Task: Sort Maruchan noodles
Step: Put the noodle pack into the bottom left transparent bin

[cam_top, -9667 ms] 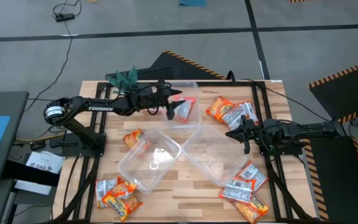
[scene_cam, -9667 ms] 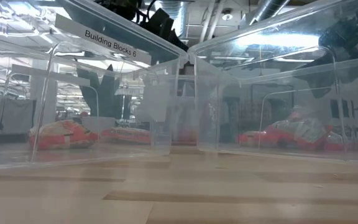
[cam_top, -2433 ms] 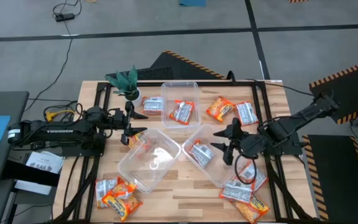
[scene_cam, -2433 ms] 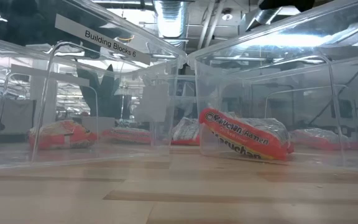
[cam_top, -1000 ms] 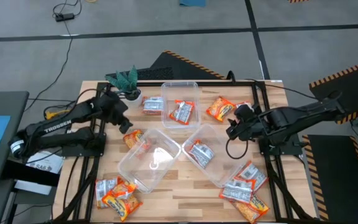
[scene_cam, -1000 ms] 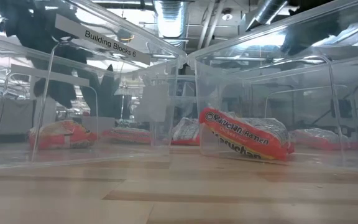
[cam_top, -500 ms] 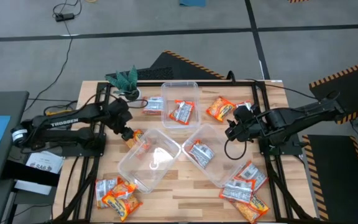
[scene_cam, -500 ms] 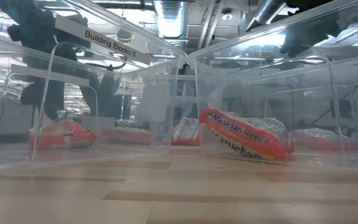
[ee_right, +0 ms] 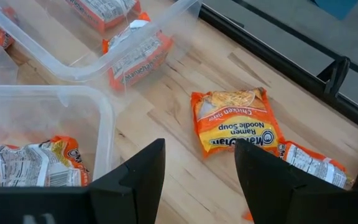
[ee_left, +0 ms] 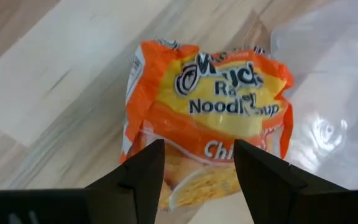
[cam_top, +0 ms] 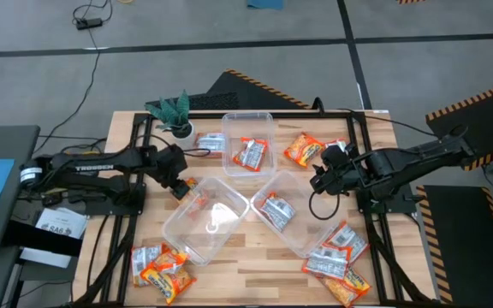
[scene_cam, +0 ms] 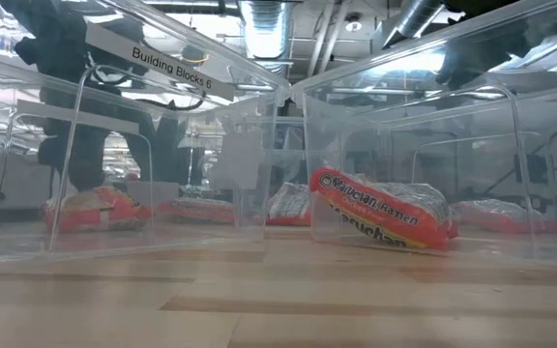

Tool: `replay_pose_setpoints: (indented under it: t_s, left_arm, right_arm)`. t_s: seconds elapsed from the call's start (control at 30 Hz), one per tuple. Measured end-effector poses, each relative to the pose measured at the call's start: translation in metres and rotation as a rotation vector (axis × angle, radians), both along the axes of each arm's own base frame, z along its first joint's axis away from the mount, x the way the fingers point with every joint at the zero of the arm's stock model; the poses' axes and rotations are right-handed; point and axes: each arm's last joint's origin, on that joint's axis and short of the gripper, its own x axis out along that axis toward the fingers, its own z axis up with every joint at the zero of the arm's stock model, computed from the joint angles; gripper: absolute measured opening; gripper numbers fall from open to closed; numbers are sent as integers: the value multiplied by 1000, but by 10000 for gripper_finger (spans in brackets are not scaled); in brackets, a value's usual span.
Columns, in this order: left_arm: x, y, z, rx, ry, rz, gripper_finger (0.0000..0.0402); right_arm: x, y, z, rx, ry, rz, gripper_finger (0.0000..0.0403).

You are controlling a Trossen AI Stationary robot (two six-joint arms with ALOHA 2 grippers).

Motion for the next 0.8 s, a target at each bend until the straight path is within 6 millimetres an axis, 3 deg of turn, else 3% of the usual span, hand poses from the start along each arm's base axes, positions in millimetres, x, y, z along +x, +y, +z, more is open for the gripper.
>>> replay_pose_setpoints:
  t_s: [0.5, 0.6, 0.7, 0.8]
  left_arm:
    - [18, -5, -20, 54, 92, -67, 166]
    - [17, -5, -20, 64, 96, -96, 113]
    - [17, -6, -20, 72, 93, -125, 28]
    - [17, -6, -19, 78, 92, -141, 7]
  right_arm:
    - [0, 0, 0, 1, 0, 0, 214]
    - [0, 0, 0, 1, 0, 0, 214]
    - [0, 0, 0, 1, 0, 0, 214]
    - [0, 0, 0, 1, 0, 0, 214]
